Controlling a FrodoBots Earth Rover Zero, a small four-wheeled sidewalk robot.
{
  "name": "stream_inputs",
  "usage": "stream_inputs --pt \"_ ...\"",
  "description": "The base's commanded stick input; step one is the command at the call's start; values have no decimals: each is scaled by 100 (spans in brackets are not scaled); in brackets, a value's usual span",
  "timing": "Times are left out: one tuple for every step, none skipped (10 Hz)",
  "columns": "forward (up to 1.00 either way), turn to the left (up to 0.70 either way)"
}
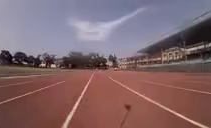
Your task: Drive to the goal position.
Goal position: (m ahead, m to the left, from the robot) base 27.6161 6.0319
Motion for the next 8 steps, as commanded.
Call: stream_inputs --pt "70 0" --pt "70 0" --pt "70 0" --pt "70 0" --pt "70 0" --pt "70 0" --pt "70 0" --pt "70 0"
